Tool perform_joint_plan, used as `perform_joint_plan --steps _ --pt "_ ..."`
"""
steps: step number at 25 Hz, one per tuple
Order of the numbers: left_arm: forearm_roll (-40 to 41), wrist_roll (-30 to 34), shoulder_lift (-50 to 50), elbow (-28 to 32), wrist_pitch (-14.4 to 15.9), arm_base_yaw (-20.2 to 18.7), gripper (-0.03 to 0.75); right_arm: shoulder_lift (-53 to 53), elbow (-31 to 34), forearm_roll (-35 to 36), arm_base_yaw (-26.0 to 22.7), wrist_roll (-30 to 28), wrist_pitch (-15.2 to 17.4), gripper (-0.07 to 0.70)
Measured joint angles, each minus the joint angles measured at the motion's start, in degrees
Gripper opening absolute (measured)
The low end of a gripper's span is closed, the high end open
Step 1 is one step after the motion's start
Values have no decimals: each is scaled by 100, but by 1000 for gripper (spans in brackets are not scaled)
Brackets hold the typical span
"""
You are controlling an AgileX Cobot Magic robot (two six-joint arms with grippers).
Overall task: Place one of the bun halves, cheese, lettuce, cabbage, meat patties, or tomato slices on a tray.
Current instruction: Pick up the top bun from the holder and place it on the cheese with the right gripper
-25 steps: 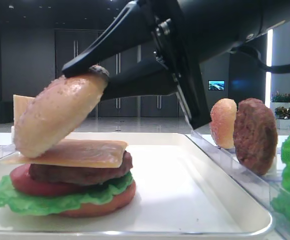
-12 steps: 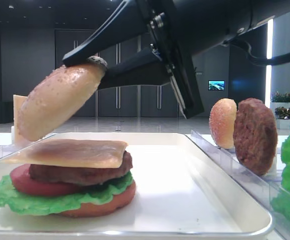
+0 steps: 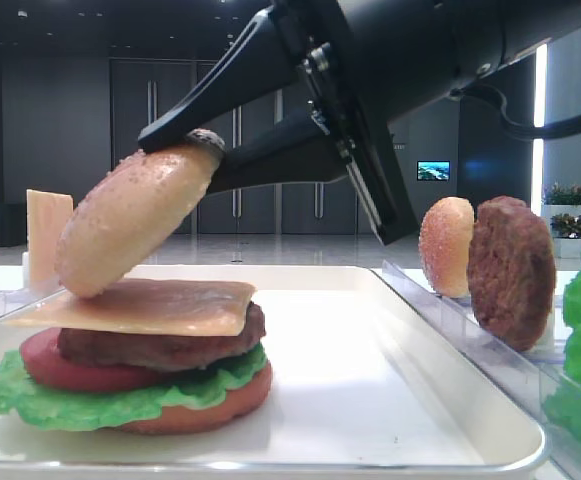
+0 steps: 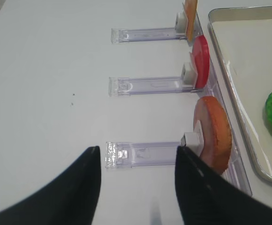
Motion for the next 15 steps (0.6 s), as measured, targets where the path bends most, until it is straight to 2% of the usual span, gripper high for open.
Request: perform_joint_plan --steps 11,15 --pt "0 0 0 0 0 0 391 0 0 0 31 485 157 173" --pt "0 0 0 0 0 0 391 0 -3 0 228 543 -64 173"
